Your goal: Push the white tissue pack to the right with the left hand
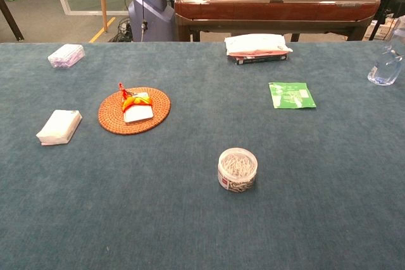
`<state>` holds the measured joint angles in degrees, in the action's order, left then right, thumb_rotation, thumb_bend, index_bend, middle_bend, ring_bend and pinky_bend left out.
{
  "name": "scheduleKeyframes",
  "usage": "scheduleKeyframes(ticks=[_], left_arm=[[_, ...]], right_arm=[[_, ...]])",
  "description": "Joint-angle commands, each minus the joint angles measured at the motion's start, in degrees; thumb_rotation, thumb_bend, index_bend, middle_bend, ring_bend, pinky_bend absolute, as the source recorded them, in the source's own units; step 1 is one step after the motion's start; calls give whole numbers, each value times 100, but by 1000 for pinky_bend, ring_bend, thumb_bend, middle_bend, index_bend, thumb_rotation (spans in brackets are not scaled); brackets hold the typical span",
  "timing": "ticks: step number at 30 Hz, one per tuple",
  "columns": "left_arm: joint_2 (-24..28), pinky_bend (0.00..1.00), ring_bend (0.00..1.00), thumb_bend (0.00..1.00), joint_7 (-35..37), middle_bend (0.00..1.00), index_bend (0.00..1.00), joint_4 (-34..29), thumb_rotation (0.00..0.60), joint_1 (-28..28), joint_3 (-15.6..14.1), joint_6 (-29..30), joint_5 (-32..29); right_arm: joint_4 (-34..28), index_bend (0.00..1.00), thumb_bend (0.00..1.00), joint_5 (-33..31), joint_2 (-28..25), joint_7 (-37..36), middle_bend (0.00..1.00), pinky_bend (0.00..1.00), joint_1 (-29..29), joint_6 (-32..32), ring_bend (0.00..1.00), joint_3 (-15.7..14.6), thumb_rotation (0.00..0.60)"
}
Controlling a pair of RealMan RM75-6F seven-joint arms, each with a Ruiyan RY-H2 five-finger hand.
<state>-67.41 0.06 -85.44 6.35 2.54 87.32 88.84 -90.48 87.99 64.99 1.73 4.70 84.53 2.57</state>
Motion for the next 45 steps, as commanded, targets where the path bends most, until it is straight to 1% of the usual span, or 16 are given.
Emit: scheduleKeyframes(ticks=[1, 8, 11, 12, 14, 15, 17, 18, 20, 22, 24, 28, 31, 34, 40, 45], left_arm=[[-7, 483, 341, 171, -92, 452, 422, -12, 600, 14, -18, 5, 53], [-62, 489, 350, 170, -176, 470, 412, -83, 600, 182, 41, -70, 179], [-94, 515, 357, 170, -287, 471, 372, -145, 600, 298, 91, -75, 304], [-81, 553, 367, 170, -342, 471, 343, -195, 600, 343, 111, -106, 322], [-2, 673, 438, 169, -385, 472, 294, -372, 600, 481, 139, -277, 351], [59, 755, 511, 169, -384, 494, 272, -462, 600, 554, 148, -389, 353], [214, 834, 603, 169, -310, 565, 253, -676, 600, 743, 173, -702, 322], [273, 867, 650, 169, -254, 628, 249, -755, 600, 829, 191, -843, 293], [410, 924, 742, 169, -134, 798, 247, -883, 600, 1046, 223, -1222, 211], [534, 973, 824, 187, -16, 935, 249, -957, 600, 1276, 261, -1664, 53], [564, 997, 871, 224, -65, 992, 249, -930, 600, 1449, 332, -1904, -55], [495, 1000, 893, 249, -377, 1000, 232, -886, 600, 1729, 491, -2278, -410], [453, 1000, 899, 250, -417, 1000, 219, -938, 600, 1873, 570, -2498, -657], [390, 1000, 904, 250, -580, 1000, 212, -942, 600, 2081, 599, -2833, -892], [198, 1000, 910, 252, -1057, 1000, 207, -914, 600, 2405, 622, -3295, -1362], [81, 1000, 912, 276, -1457, 1000, 215, -928, 600, 2652, 656, -3680, -2059]], right_arm=[[-18, 272, 352, 33, -7, -48, 260, 306, -19, 62, 169, 2, 600], [-15, 273, 352, 7, -68, -282, 260, 306, -146, 291, 170, 33, 600], [-21, 274, 352, 29, -100, -388, 261, 306, -193, 422, 170, 66, 600], [-17, 276, 352, 37, -106, -424, 262, 306, -209, 459, 171, 71, 600], [-3, 283, 352, 51, -120, -503, 264, 306, -248, 527, 174, 72, 600], [-6, 284, 352, 55, -136, -525, 264, 306, -261, 546, 174, 70, 600], [-17, 284, 352, 71, -165, -552, 264, 306, -295, 624, 174, 84, 600], [-23, 284, 352, 82, -173, -568, 264, 306, -309, 661, 174, 90, 600], [-39, 284, 351, 105, -197, -625, 264, 306, -343, 735, 174, 98, 600], [-40, 285, 351, 104, -218, -672, 264, 306, -363, 775, 174, 112, 600], [-34, 284, 351, 87, -232, -712, 264, 306, -366, 772, 174, 125, 600], [-31, 285, 352, 66, -262, -760, 264, 307, -352, 732, 174, 145, 600], [-35, 284, 352, 75, -267, -771, 264, 307, -345, 730, 174, 156, 600], [-38, 284, 351, 76, -278, -774, 264, 307, -332, 694, 174, 156, 600], [-43, 285, 351, 70, -305, -832, 264, 307, -323, 695, 174, 185, 600], [-30, 284, 352, 51, -320, -882, 264, 308, -315, 664, 174, 195, 600]])
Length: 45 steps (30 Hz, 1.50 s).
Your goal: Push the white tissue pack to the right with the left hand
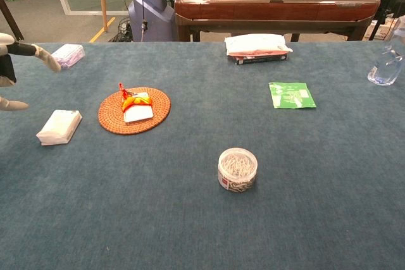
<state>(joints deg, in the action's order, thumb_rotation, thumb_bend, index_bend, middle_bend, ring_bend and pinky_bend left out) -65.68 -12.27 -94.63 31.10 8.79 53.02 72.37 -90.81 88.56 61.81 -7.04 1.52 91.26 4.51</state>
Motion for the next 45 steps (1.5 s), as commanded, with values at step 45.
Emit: scheduleKeyframes(ticks=[45], left_arm=[[-441, 1000, 912, 350, -2241, 1000, 233, 82, 600, 1686, -815, -673, -3945]], right_arm=[[53, 284, 352, -94, -30, -140, 264, 307, 19, -108, 174, 43, 600]])
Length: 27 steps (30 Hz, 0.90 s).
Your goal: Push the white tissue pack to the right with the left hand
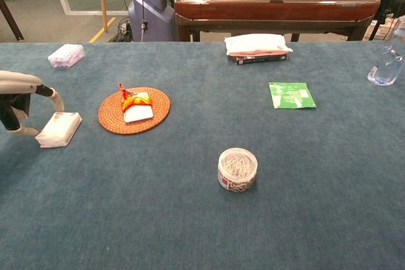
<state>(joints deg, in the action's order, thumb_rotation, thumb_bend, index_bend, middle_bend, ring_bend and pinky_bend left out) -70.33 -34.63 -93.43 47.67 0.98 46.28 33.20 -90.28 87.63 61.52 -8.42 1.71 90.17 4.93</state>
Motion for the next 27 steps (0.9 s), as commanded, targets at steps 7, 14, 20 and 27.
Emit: scheduleKeyframes(ticks=[7, 14, 20, 27], left_arm=[[117, 1000, 912, 350, -50, 1000, 243, -305, 600, 56, -200, 152, 53], [299, 1000, 911, 350, -120, 1000, 252, -802, 600, -31, -403, 465, 393], [392, 1000, 912, 350, -259, 1000, 259, -1192, 600, -141, -624, 716, 662], [354, 1000, 912, 350, -549, 1000, 266, -1533, 600, -251, -826, 1078, 813]], right_arm=[[0, 285, 352, -3, -7, -27, 264, 308, -10, 21, 174, 9, 600], [-12, 284, 351, 8, -11, -27, 264, 307, -17, 38, 174, 10, 600], [-21, 284, 351, 29, -16, -27, 264, 308, -23, 55, 174, 5, 600], [-23, 285, 351, 33, -15, -24, 264, 308, -21, 53, 174, 6, 600]])
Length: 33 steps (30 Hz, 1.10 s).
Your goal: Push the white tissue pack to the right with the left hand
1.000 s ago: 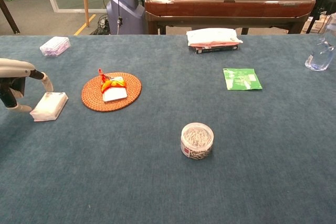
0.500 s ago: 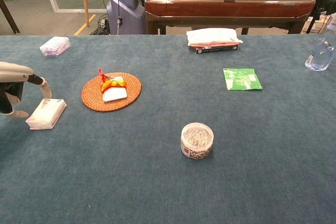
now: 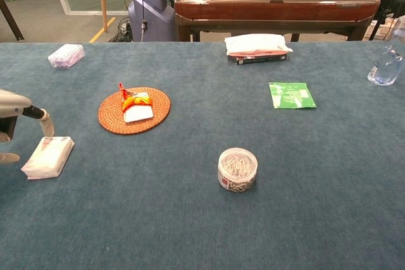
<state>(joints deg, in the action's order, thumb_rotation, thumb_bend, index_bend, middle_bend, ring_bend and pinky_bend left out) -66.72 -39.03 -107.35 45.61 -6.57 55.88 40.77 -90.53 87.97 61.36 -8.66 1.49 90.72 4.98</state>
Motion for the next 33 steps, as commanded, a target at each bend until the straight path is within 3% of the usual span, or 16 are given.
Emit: scheduleKeyframes(ticks=[1, 6, 10, 14, 19, 26, 33], left_arm=[[-8, 1000, 912, 350, -152, 1000, 266, -196, 600, -57, -90, 177, 84], [6, 1000, 912, 350, -312, 1000, 266, -524, 600, -135, -166, 431, 161], [-13, 1000, 907, 348, -87, 1000, 253, -507, 600, -286, -125, 590, 614], [-141, 1000, 901, 306, 495, 1000, 191, 4, 600, -619, -62, 917, 1605], [-406, 999, 897, 181, 670, 1000, 126, 673, 600, -937, -44, 1358, 2333], [-622, 1000, 897, 16, 531, 1000, 88, 1236, 600, -1164, -17, 1542, 2729], [-661, 1000, 897, 0, 623, 1000, 76, 1429, 600, -1312, 35, 1427, 2851]], right_arm=[[2, 284, 351, -2, 0, 3, 264, 308, 1, -3, 175, 1, 600], [-2, 285, 352, 8, -3, 1, 264, 308, -2, 7, 174, 0, 600], [-4, 285, 352, 14, -6, 0, 264, 308, -5, 12, 174, -3, 600], [-12, 285, 352, 27, -14, 3, 264, 308, -12, 29, 174, -5, 600], [-16, 284, 352, 26, -19, -5, 266, 308, -20, 45, 174, -2, 600], [-16, 285, 352, 19, -21, -7, 267, 308, -23, 42, 174, -1, 600], [-14, 285, 352, 20, -24, -27, 267, 308, -32, 58, 174, 2, 600]])
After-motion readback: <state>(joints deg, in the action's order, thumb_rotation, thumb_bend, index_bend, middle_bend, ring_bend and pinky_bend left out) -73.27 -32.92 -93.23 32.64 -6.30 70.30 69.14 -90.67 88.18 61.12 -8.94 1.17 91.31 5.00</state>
